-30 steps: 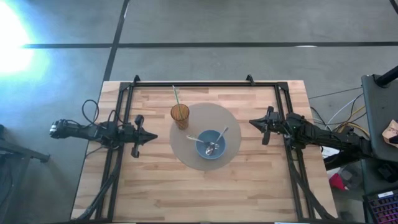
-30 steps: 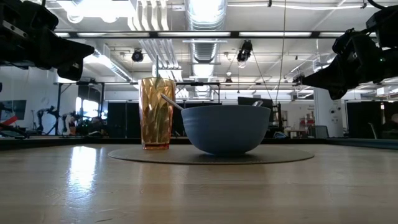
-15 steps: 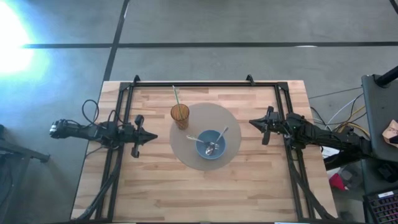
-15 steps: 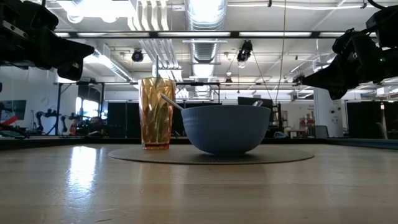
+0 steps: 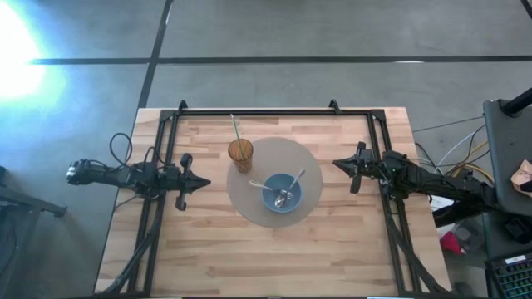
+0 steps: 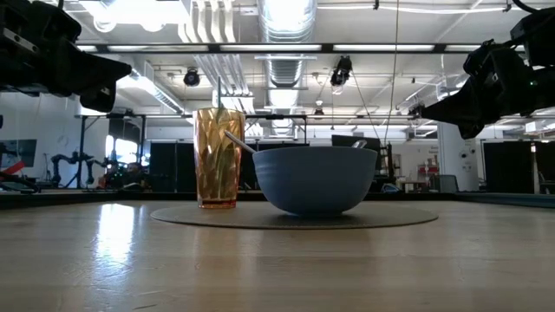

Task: Pick & Place Utensil
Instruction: Return to Home Position

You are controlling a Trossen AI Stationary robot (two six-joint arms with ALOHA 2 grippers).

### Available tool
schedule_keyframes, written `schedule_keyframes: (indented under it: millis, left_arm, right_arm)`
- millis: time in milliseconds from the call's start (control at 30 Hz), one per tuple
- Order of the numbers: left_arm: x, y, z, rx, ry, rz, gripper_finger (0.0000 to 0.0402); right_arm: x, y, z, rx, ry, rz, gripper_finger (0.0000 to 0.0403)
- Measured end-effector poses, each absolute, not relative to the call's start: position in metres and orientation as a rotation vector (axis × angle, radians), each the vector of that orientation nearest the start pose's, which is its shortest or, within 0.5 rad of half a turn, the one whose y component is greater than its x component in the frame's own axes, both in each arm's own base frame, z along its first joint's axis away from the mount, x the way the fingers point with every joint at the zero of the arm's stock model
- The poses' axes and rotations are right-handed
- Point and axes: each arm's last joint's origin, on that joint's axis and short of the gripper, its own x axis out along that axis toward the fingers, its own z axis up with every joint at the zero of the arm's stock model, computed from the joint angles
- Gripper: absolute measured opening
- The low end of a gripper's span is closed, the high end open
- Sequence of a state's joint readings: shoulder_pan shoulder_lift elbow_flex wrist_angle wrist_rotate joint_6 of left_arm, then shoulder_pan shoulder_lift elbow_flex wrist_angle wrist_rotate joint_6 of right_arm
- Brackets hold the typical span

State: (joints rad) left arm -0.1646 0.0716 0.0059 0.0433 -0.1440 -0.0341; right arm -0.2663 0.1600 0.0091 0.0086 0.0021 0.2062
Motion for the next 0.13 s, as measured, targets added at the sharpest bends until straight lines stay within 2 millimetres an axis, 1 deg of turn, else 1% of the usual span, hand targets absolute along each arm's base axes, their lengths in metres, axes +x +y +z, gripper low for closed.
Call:
schedule_keyframes:
  millis: [133]
  left_arm:
    - [0.1008,-0.0125,0.1640,-0.031,0.022,-0.020,0.0000]
  right_arm:
    - [0.1026,-0.0280,0.1544,0.223,0.113,-0.281,0.0009]
